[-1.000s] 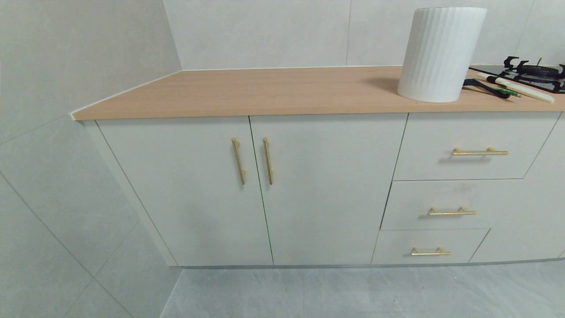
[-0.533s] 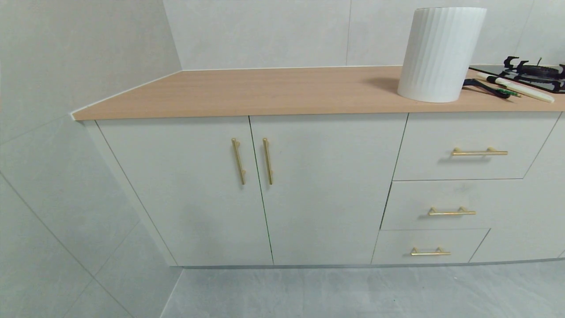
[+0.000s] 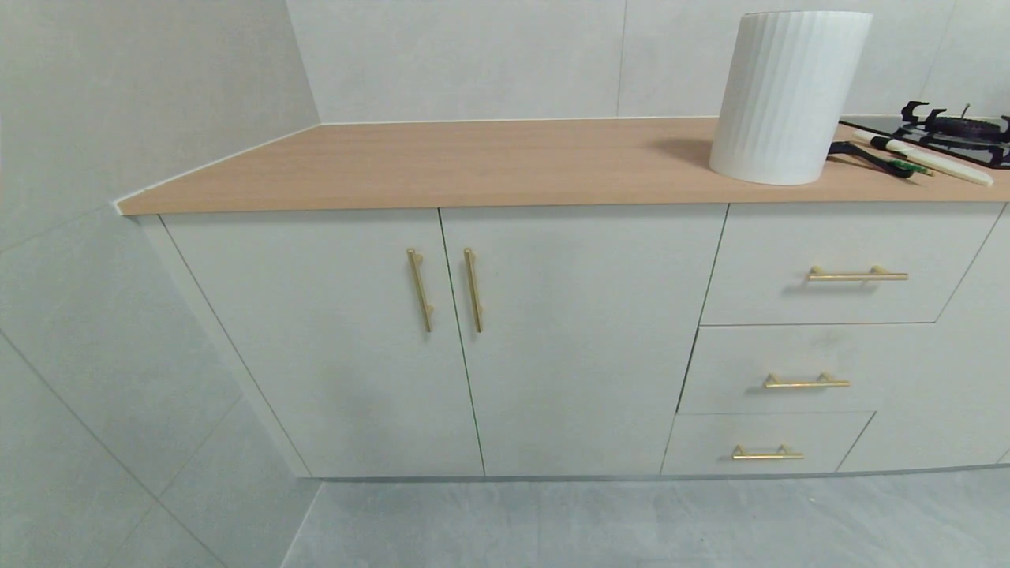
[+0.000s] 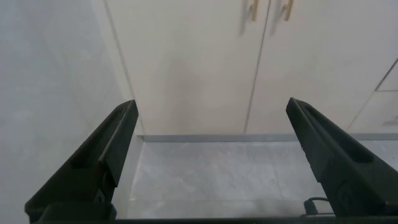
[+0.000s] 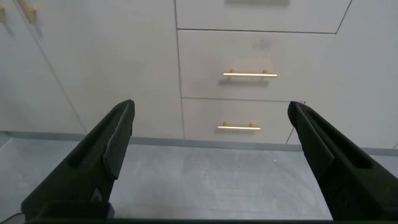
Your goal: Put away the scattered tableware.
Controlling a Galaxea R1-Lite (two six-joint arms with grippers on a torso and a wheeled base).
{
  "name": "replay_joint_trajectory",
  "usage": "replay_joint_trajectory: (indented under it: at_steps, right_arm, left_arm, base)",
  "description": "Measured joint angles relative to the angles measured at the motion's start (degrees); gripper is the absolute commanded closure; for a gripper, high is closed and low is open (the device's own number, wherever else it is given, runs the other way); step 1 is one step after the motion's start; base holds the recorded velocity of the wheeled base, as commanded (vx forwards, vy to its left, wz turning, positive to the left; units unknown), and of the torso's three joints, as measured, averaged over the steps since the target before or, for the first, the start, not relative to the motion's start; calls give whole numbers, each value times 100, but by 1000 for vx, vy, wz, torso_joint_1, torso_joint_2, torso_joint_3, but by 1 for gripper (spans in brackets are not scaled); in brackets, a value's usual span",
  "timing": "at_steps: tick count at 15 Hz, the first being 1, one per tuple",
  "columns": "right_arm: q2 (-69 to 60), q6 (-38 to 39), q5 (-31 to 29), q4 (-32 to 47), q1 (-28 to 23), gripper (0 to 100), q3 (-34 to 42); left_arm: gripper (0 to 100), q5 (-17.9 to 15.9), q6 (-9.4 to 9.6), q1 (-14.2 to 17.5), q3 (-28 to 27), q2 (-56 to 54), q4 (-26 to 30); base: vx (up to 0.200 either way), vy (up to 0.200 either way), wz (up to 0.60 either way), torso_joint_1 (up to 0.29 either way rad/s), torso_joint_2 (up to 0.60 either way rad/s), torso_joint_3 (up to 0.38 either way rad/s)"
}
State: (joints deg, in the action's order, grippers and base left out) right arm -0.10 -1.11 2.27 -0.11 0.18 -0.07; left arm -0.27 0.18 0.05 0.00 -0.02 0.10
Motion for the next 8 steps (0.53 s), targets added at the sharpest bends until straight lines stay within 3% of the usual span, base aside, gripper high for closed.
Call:
replay_joint_trajectory:
  at_steps: [8]
  right_arm:
    - [2,0,-4,0,6,0,0]
  left_arm:
    - [0,0,0,2,0,0,0]
  base:
    - [0,-200,0,1,2,4]
